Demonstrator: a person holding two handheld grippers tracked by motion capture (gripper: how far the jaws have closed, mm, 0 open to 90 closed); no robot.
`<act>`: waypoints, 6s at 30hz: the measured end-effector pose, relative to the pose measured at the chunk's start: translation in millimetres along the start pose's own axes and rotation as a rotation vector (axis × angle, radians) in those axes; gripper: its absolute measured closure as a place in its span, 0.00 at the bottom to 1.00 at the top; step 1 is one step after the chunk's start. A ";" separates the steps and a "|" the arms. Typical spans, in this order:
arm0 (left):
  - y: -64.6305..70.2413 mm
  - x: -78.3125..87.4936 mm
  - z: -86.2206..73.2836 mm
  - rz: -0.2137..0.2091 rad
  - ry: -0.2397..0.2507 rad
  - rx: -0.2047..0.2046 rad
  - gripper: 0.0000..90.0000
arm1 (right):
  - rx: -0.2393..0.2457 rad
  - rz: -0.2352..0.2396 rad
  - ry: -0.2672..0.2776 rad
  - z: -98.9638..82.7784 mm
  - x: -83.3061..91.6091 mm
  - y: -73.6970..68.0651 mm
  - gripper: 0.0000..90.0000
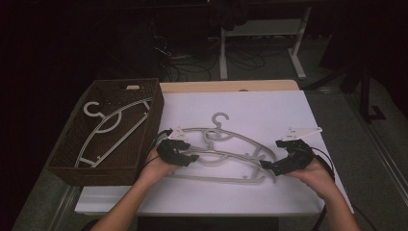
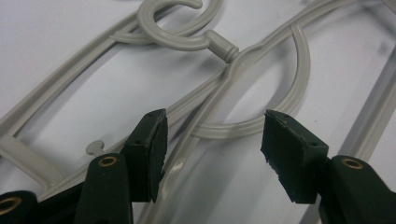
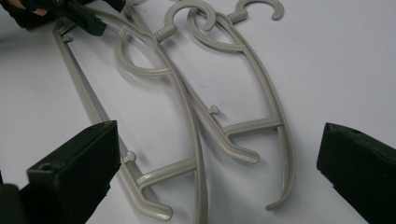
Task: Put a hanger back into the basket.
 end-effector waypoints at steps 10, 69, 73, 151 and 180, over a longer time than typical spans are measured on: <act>-0.2 -8.7 -4.6 0.022 -0.075 -0.009 0.47 | -0.002 0.001 0.000 -0.2 0.5 0.2 0.00; 11.1 38.2 38.6 0.029 0.017 -0.059 0.92 | -0.002 0.000 0.039 3.3 8.1 -0.8 0.00; 9.1 56.9 53.9 0.063 0.033 -0.042 0.92 | 0.004 0.005 0.039 3.9 7.5 -1.3 0.00; -211.3 226.3 -65.3 0.445 0.062 0.393 0.69 | -0.022 -0.002 0.001 0.7 -2.9 2.9 0.00; -96.4 165.6 34.7 -0.005 0.265 0.202 0.33 | -0.020 -0.003 0.002 0.8 -2.7 2.9 0.00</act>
Point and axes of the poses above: each handheld gripper's, and its own axes: x roughly backward along the jaws, z roughly out of its top, y roughly to its right, the point moved 1 cm from there along -x, roughly forward along the jaws, and after that the axes turned 10 degrees about x, right-handed, at the moved point
